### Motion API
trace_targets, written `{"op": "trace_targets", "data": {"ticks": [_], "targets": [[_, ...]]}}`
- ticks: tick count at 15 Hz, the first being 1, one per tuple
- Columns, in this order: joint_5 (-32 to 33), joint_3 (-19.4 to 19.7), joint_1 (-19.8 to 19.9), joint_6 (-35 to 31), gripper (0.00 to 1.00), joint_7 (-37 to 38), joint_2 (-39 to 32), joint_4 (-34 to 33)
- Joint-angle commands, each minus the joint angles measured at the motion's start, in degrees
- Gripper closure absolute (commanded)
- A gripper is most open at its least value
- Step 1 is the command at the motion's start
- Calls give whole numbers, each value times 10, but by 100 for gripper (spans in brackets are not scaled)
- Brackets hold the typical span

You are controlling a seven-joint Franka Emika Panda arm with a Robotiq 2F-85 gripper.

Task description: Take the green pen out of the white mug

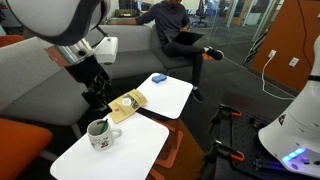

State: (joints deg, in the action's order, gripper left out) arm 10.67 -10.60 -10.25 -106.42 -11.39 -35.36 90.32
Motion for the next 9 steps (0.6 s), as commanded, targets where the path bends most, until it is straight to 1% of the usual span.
{"op": "trace_targets", "data": {"ticks": [1, 3, 7, 9], "targets": [[6, 8, -12, 13, 0, -3, -18, -22], [8, 8, -15, 15, 0, -4, -32, -32], [7, 8, -14, 15, 0, -4, -28, -32], [4, 4, -3, -39, 0, -14, -14, 4]]}}
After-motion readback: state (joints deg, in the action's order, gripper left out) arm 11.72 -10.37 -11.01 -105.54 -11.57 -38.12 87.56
